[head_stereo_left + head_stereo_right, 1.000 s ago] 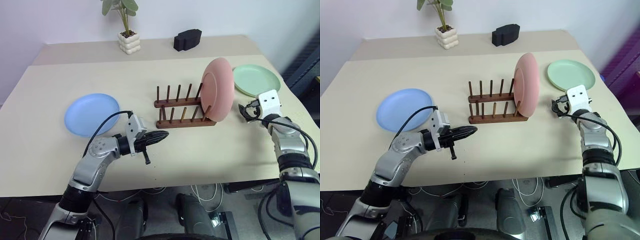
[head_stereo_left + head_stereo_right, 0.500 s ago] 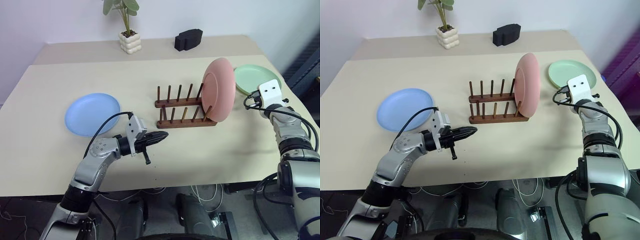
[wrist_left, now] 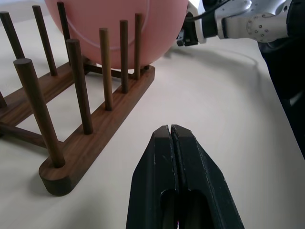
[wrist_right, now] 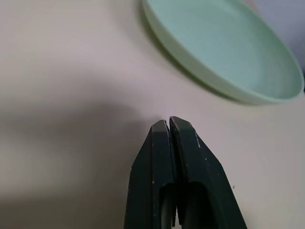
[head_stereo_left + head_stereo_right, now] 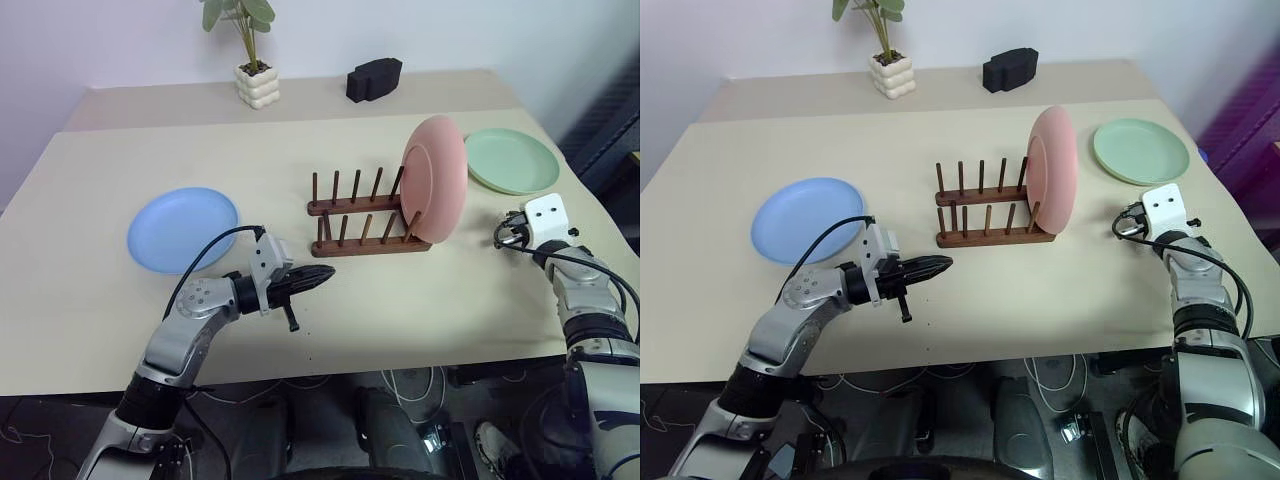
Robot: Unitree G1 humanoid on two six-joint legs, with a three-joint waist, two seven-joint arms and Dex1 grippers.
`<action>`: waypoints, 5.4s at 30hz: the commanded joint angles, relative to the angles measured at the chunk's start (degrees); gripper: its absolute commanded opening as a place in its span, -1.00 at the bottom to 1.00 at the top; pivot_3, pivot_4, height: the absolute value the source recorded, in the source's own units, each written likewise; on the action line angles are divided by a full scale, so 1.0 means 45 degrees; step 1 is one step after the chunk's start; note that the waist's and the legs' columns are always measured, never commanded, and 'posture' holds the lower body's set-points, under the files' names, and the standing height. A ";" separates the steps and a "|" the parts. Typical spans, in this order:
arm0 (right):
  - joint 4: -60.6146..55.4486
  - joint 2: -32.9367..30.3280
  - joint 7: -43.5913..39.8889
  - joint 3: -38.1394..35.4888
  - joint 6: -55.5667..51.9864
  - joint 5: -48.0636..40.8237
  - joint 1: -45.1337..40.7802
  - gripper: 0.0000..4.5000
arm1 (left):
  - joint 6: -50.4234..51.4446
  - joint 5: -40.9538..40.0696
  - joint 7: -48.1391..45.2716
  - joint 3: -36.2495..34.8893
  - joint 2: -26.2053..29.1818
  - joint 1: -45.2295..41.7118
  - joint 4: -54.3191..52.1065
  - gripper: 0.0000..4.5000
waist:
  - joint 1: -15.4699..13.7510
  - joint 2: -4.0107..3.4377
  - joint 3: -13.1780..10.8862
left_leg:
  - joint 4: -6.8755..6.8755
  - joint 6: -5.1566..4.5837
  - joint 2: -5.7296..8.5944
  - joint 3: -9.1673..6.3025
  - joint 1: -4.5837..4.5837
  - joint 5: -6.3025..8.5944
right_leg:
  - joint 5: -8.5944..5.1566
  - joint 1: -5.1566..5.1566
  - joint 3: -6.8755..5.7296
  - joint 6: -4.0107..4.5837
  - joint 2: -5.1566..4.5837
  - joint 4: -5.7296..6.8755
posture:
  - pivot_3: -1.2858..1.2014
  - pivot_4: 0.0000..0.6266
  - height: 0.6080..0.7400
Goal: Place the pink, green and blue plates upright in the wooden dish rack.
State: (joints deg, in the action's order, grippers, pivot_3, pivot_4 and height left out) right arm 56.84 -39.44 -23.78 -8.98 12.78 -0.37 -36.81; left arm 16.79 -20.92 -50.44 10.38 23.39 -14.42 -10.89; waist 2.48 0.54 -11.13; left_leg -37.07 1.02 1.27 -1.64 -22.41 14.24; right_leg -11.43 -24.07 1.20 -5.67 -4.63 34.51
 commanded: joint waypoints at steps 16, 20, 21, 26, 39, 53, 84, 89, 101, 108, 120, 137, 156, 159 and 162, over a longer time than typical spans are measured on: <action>-0.1579 -0.0237 -0.0517 -0.0044 -0.0096 -0.0180 0.0236 0.96 | -0.0040 -0.0097 0.0364 -0.0226 -0.0057 0.0144 -0.0699 -1.00 | -0.0026 0.0001 0.0000 | -0.0003 0.0000 0.0001 -0.0001 -0.0002 0.0000 | 0.0000 0.0004 -0.0001 -0.0001 -0.0003 -0.0004 | 0.03 -0.52 0.94; -0.1540 -0.0490 -0.0371 0.0144 0.0122 0.0248 0.0301 0.96 | -0.0033 -0.0108 0.0387 -0.0169 -0.0063 0.0167 -0.0713 -1.00 | -0.0029 0.0000 0.0000 | -0.0004 0.0000 0.0001 -0.0001 -0.0002 0.0000 | 0.0001 0.0003 -0.0001 -0.0002 -0.0004 -0.0004 | 0.03 -0.52 0.94; -0.1446 -0.0567 -0.0299 0.0222 0.0140 0.0396 0.0287 0.96 | -0.0036 -0.0110 0.0381 -0.0151 -0.0072 0.0141 -0.0687 -1.00 | -0.0031 0.0000 0.0000 | -0.0004 0.0000 0.0002 0.0000 -0.0003 0.0000 | 0.0001 0.0004 -0.0001 -0.0001 -0.0004 -0.0004 | 0.03 -0.52 0.94; -0.1337 -0.0781 -0.0504 0.0469 -0.0280 0.0699 0.0385 0.96 | -0.0080 -0.0093 0.0309 -0.0128 -0.0080 -0.0058 -0.0512 -1.00 | -0.0032 0.0001 0.0000 | -0.0005 0.0000 0.0002 0.0000 -0.0003 0.0000 | 0.0000 0.0004 -0.0001 0.0000 -0.0005 -0.0004 | 0.03 -0.52 0.94; -0.2254 -0.0867 -0.1297 0.0541 -0.1144 0.0666 0.0984 -0.97 | -0.0206 -0.0013 0.0145 -0.0091 -0.0169 -0.0245 -0.0247 -1.00 | -0.0073 0.0013 0.0005 | -0.0008 0.0000 0.0002 0.0000 -0.0002 0.0000 | 0.0000 0.0006 -0.0001 0.0000 -0.0005 -0.0005 | 0.03 -0.52 0.94; -0.4856 -0.2541 0.2518 -0.0165 0.0583 0.1840 -0.0928 -0.97 | -0.0288 -0.0105 -0.0039 -0.0317 -0.0200 -0.0427 0.0027 -1.00 | 0.0002 0.0003 -0.0002 | -0.0006 0.0000 0.0005 0.0007 -0.0007 0.0000 | -0.0001 -0.0005 0.0005 0.0001 -0.0008 -0.0006 | 0.03 -0.52 0.94; -1.7054 0.2198 0.0534 -0.1527 -1.1582 -1.6134 0.1332 -0.97 | 0.0230 -0.0772 0.0639 -0.2292 0.0706 0.0951 -0.1102 -1.00 | -0.0377 0.0019 -0.0002 | -0.0009 -0.0018 -0.0048 -0.0016 -0.0043 0.0013 | 0.0000 -0.0045 -0.0004 0.0006 -0.0020 -0.0009 | 0.03 -0.52 0.94; -1.6882 0.2424 0.1169 -0.1686 -1.1836 -1.6530 0.1532 -0.97 | 0.0339 -0.0901 0.0599 -0.2001 0.0622 0.0901 -0.1247 -1.00 | -0.0381 0.0019 -0.0002 | -0.0007 -0.0019 -0.0048 -0.0006 -0.0044 0.0014 | -0.0001 -0.0046 -0.0006 0.0005 -0.0013 -0.0010 | 0.03 -0.52 0.94; -1.6533 0.2713 0.1896 -0.1715 -1.2255 -1.6626 0.1819 -0.97 | 0.0342 -0.0857 0.0657 -0.1774 0.0558 0.0787 -0.1216 -1.00 | -0.0385 0.0019 -0.0002 | -0.0008 -0.0020 -0.0048 -0.0003 -0.0049 0.0014 | -0.0002 -0.0046 -0.0007 0.0005 -0.0012 -0.0014 | 0.03 -0.52 0.94; -1.6643 0.2971 0.2422 -0.1760 -1.2320 -1.6746 0.2130 -0.97 | 0.0334 -0.0844 0.0689 -0.1731 0.0577 0.0841 -0.1245 -1.00 | -0.0380 0.0019 -0.0003 | -0.0007 -0.0021 -0.0048 -0.0004 -0.0049 0.0014 | -0.0003 -0.0047 -0.0008 0.0005 -0.0010 -0.0015 | 0.03 -0.52 0.94; -1.6761 0.3045 0.2578 -0.1809 -1.2424 -1.6840 0.2335 0.11 | 0.0337 -0.0816 0.0736 -0.1702 0.0569 0.0886 -0.1253 -1.00 | -0.0383 0.0019 -0.0002 | -0.0007 -0.0022 -0.0049 -0.0005 -0.0054 0.0015 | -0.0003 -0.0050 -0.0009 0.0005 -0.0010 -0.0020 | 0.03 -0.52 0.94; -1.7172 0.2443 0.2160 -0.1925 -1.1964 -1.6128 0.1379 0.98 | 0.0283 -0.0778 0.0712 -0.1660 0.0521 0.0739 -0.1088 -1.00 | -0.0384 0.0019 -0.0003 | -0.0004 -0.0024 -0.0050 -0.0011 -0.0071 0.0016 | -0.0004 -0.0059 -0.0016 0.0006 -0.0010 -0.0033 | 0.03 -0.52 0.94; -1.7238 0.0476 -0.3661 0.1627 -0.9630 -0.9760 -0.0266 1.00 | 0.3244 0.0104 0.9205 -0.7668 0.1177 -0.3094 0.2905 0.97 | -0.0382 0.0038 -0.0011 | -0.0020 -0.0029 -0.0024 -0.0042 -0.0159 0.0019 | 0.0042 -0.0122 -0.0057 -0.0066 0.0009 -0.0044 | 0.03 -0.52 0.94; -1.7024 0.0731 -0.4039 0.1990 -0.9343 -0.9122 -0.0375 1.00 | 0.4807 -0.0175 1.0507 -0.8771 0.1474 -0.3372 0.3554 0.97 | -0.0379 0.0045 -0.0011 | -0.0026 -0.0028 -0.0015 -0.0038 -0.0164 0.0018 | 0.0059 -0.0120 -0.0053 -0.0096 -0.0008 -0.0050 | 0.03 -0.52 0.94; -1.6964 0.1002 -0.4264 0.2112 -0.9266 -0.8838 -0.0389 1.00 | 0.6199 -0.0407 1.0728 -0.8978 0.1597 -0.3263 0.3732 0.97 | -0.0415 0.0090 -0.0027 | -0.0026 -0.0027 -0.0016 -0.0047 -0.0169 0.0018 | 0.0063 -0.0121 -0.0059 -0.0100 -0.0007 -0.0054 | 0.03 -0.52 0.94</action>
State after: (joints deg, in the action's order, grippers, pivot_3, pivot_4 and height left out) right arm -18.68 -35.54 -42.28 0.93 -30.35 -40.67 -37.19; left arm 41.99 -21.92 -2.78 -29.12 29.38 -28.84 6.83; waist 0.62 0.95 -11.25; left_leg -37.18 0.91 1.20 -1.88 -23.19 14.32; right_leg -11.14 -24.62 0.91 -6.12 -4.66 34.28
